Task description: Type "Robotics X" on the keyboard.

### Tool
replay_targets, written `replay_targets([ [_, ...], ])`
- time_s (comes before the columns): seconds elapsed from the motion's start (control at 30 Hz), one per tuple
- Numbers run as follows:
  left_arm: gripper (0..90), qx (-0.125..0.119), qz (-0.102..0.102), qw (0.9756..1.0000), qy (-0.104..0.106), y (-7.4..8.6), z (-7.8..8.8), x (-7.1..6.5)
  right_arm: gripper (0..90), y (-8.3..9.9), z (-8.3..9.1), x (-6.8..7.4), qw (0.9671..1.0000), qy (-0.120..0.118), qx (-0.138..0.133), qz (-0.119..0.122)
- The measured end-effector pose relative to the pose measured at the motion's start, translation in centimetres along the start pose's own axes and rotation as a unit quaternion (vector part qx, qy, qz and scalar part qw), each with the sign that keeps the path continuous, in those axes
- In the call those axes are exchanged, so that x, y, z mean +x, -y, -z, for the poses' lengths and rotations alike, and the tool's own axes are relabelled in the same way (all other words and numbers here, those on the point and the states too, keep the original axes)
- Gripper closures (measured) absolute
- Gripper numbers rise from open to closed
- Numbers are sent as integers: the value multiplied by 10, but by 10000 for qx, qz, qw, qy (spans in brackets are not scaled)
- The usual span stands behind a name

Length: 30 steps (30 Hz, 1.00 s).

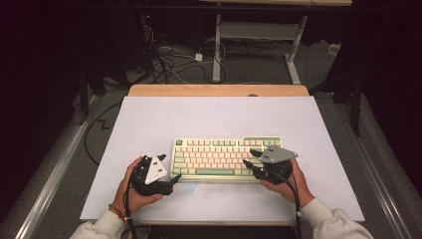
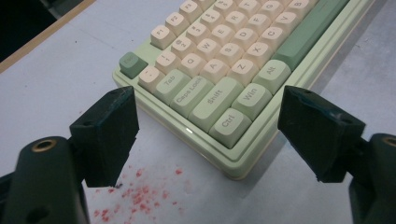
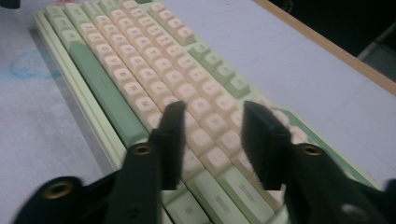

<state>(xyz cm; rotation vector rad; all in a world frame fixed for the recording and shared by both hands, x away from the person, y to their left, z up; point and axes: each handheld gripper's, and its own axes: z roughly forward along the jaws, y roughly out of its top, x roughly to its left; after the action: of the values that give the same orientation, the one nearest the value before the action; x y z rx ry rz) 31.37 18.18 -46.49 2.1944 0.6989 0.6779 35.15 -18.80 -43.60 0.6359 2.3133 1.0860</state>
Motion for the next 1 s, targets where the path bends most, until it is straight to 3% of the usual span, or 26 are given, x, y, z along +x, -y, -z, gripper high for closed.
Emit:
replay_targets([
  [0.1,195,32,13,10000,9,2,0,0,786,-8,-14,3,9997,-159,171,69],
  [0.23,195,81,-11,10000,24,4,0,0,867,-15,-32,4,9990,-269,327,157],
  [0.47,196,97,0,9999,70,4,-2,1,886,-27,-52,-1,9981,-354,496,80],
  [0.7,196,112,-6,9999,124,3,-3,1,894,-32,-70,0,9967,-361,717,155],
  [0.93,196,172,-36,9997,154,3,-5,0,888,-33,-77,2,9964,-308,763,212],
  [1.0,196,194,-25,9997,153,4,-5,0,898,-33,-78,3,9947,-343,927,276],
])
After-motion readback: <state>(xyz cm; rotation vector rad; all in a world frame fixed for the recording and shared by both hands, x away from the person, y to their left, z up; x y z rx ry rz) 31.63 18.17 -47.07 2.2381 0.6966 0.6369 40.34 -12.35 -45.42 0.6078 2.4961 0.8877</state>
